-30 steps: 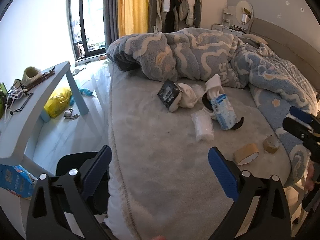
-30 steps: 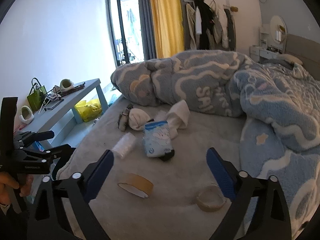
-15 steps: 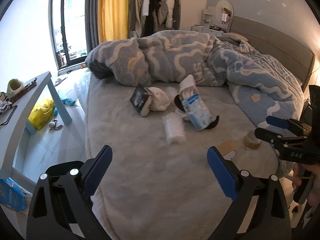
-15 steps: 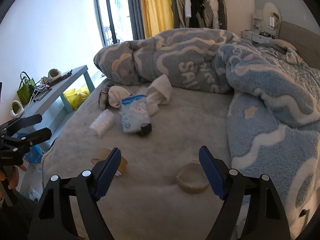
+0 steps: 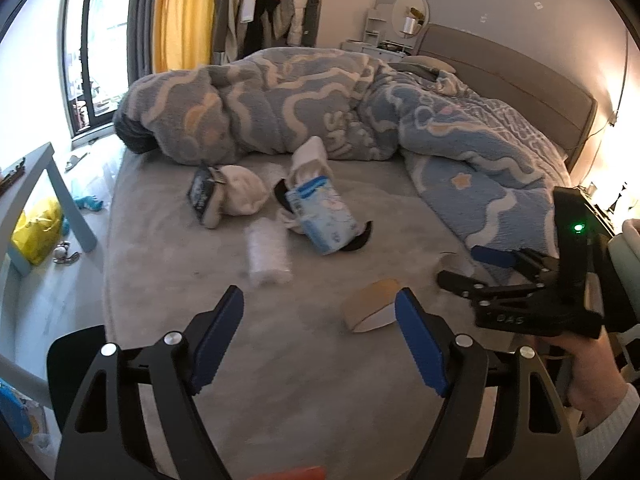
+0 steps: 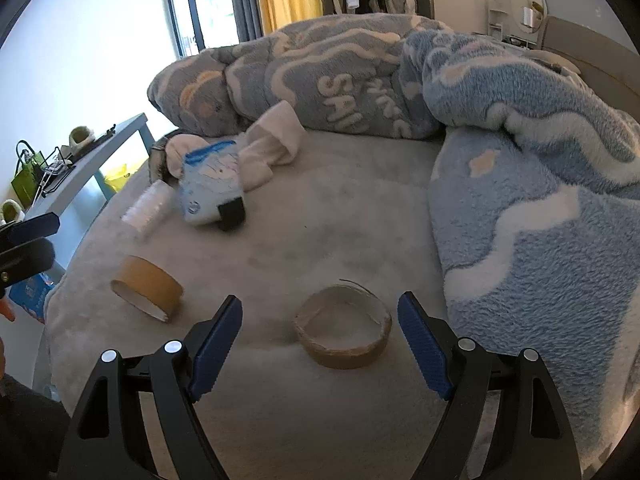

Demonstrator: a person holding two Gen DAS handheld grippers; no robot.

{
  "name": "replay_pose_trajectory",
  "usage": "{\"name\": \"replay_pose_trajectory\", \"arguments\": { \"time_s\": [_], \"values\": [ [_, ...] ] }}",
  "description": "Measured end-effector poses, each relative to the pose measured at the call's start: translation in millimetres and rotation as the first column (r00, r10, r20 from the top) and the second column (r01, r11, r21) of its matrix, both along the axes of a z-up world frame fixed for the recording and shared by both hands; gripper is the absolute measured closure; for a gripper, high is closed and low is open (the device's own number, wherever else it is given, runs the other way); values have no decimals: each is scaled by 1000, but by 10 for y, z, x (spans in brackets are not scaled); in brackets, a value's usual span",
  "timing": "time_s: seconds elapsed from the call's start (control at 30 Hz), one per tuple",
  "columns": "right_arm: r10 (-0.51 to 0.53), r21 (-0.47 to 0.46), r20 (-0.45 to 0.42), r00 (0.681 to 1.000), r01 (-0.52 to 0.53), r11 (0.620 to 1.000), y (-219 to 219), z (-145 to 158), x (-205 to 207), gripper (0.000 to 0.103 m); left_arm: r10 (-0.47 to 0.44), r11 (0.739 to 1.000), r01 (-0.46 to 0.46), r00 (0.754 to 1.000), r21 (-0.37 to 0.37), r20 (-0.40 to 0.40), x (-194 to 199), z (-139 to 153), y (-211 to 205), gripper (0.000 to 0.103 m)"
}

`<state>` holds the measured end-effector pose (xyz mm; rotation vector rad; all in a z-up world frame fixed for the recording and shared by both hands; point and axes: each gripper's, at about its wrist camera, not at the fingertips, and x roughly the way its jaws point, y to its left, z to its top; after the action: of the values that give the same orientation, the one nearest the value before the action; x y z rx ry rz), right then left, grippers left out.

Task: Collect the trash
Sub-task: 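Grasp a brown tape roll with the right tool while the left tool grasps the other tape roll, then carry both held tape rolls over to the dark teal trash bin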

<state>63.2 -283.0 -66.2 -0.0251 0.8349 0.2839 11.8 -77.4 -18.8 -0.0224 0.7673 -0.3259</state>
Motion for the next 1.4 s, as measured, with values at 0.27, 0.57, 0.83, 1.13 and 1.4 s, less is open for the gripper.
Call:
{"name": "replay_pose_trajectory", "arguments": {
  "time_s": [0.27, 0.57, 0.83, 1.13, 1.4],
  "values": [
    [-16, -1, -46, 999, 16, 1000, -91, -166, 93, 52, -48, 998, 46, 997, -48, -57, 72, -113, -199, 23],
    [-17, 53, 0, 1000, 17, 998, -160, -26, 26, 54, -33, 999, 32, 995, -7, -98, 148, -286, -403, 26],
    [-26, 93, 38, 999, 23, 995, -261, 100, -17, 54, 6, 1000, -6, 991, 4, -134, 291, -435, -500, 28],
    [-12, 112, 69, 998, 4, 994, -289, 190, -71, 54, 52, 998, -45, 985, 48, -165, 377, -562, -588, 35],
    [-15, 125, 73, 997, 6, 992, -281, 222, -65, 54, 38, 998, -30, 986, 50, -160, 388, -568, -602, 44]
  ]
}}
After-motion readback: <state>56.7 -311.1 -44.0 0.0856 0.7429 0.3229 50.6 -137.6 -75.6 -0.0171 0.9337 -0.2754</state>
